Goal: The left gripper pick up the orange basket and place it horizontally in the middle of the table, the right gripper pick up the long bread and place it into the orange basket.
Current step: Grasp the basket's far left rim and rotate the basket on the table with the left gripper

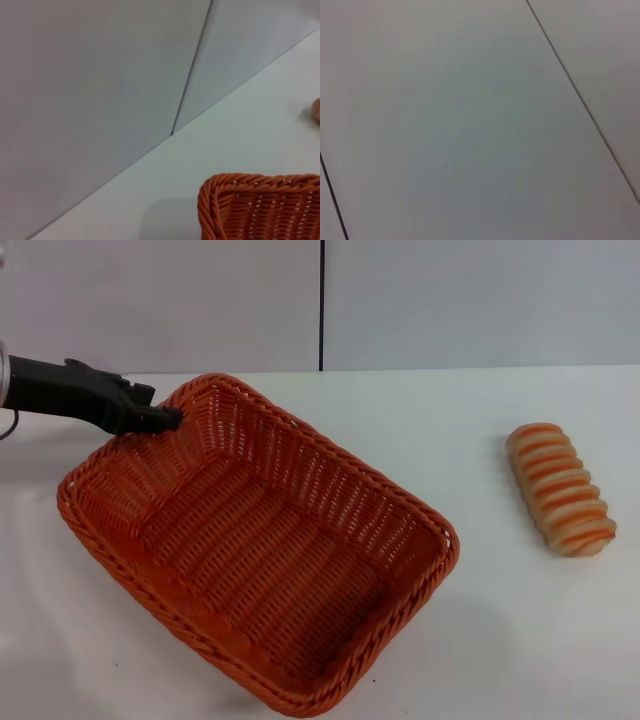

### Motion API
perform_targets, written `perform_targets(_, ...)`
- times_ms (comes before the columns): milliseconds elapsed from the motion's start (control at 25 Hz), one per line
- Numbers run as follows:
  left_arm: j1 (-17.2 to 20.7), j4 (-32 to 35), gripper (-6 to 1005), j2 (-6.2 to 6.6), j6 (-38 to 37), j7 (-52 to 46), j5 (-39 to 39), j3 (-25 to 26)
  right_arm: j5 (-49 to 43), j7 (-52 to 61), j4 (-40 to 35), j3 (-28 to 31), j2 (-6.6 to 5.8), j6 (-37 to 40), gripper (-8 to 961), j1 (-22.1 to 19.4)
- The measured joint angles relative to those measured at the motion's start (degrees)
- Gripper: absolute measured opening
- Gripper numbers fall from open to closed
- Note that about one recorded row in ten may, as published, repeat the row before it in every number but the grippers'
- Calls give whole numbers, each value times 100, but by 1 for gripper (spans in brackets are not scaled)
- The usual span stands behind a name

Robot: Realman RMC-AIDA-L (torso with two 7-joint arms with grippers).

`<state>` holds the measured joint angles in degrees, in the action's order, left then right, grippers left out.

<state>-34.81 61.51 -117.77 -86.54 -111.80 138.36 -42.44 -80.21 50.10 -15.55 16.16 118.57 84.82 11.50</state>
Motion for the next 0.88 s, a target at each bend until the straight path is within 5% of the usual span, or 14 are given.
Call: perform_targets(880, 20, -233, 399, -19, 603, -285, 302, -674, -2, -1, 8, 35, -1, 0, 738, -4)
